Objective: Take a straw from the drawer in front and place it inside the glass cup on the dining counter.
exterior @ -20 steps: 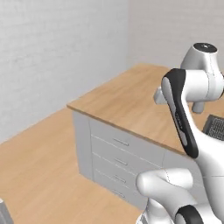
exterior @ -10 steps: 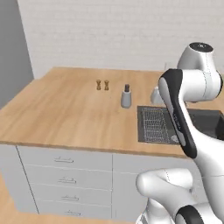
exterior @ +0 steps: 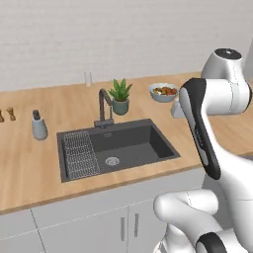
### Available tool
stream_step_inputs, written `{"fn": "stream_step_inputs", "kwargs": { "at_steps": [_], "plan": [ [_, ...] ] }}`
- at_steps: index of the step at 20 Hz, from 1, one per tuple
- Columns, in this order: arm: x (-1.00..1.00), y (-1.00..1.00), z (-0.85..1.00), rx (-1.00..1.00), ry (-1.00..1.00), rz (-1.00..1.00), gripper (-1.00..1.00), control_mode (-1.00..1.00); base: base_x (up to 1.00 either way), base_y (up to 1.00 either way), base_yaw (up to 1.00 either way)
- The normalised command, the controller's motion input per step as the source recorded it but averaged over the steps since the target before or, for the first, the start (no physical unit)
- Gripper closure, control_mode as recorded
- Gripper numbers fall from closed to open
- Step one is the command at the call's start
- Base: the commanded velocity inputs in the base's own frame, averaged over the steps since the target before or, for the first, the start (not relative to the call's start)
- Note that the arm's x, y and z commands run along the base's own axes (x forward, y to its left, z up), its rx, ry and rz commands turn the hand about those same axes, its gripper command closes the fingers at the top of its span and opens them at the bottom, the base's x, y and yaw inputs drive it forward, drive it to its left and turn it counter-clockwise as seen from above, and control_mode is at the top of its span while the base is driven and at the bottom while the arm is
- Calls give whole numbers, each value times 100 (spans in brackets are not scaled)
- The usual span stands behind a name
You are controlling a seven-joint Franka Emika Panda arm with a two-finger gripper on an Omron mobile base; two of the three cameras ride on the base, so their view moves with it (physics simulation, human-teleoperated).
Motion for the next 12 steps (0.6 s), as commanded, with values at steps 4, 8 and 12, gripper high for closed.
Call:
{"fn": "stream_step_inputs", "kwargs": {
  "at_steps": [4,8,12],
  "plan": [
    [0,0,0,0,0,0,100,100,0,-100,-42],
    [0,0,0,0,0,0,100,100,0,-100,-27],
    [0,0,0,0,0,0,100,100,1,-100,-17]
  ]
}}
